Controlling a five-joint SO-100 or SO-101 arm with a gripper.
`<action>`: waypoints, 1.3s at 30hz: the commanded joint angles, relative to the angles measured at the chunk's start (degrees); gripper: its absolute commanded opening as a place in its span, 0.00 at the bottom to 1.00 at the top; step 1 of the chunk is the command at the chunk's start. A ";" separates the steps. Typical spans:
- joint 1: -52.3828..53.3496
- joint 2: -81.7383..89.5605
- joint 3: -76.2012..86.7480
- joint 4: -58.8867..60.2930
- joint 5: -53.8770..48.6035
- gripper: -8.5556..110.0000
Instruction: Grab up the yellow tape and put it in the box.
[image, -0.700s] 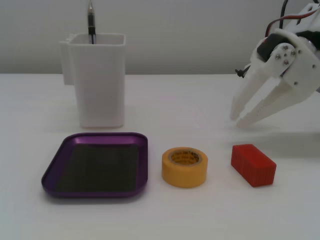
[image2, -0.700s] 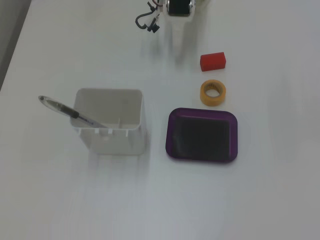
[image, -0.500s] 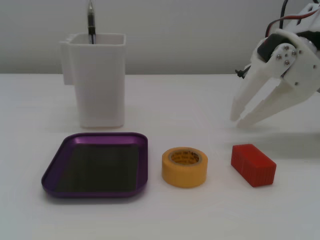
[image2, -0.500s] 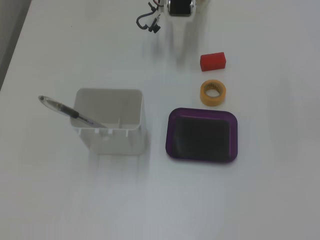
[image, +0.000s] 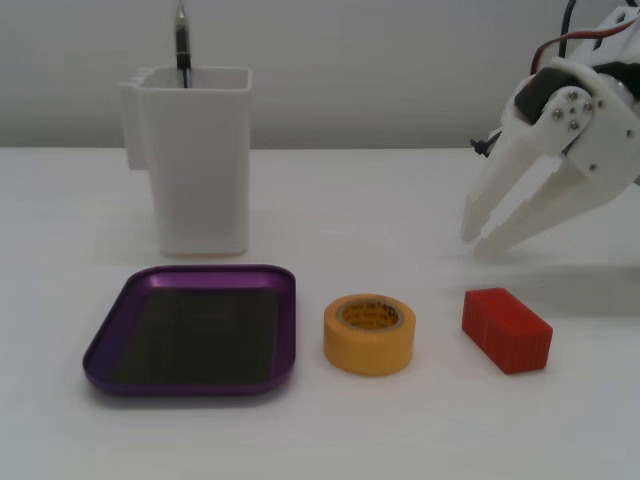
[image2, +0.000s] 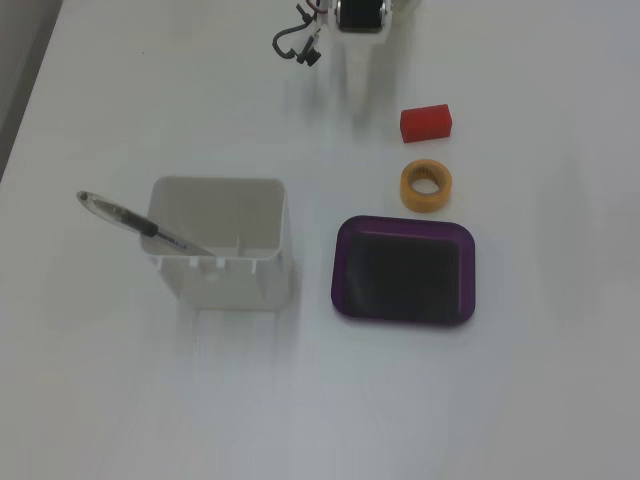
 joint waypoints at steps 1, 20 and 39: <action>-0.44 2.99 0.62 -0.70 -0.18 0.07; -0.44 2.99 0.62 -0.62 0.00 0.07; 0.53 2.11 -8.26 -0.70 -0.44 0.07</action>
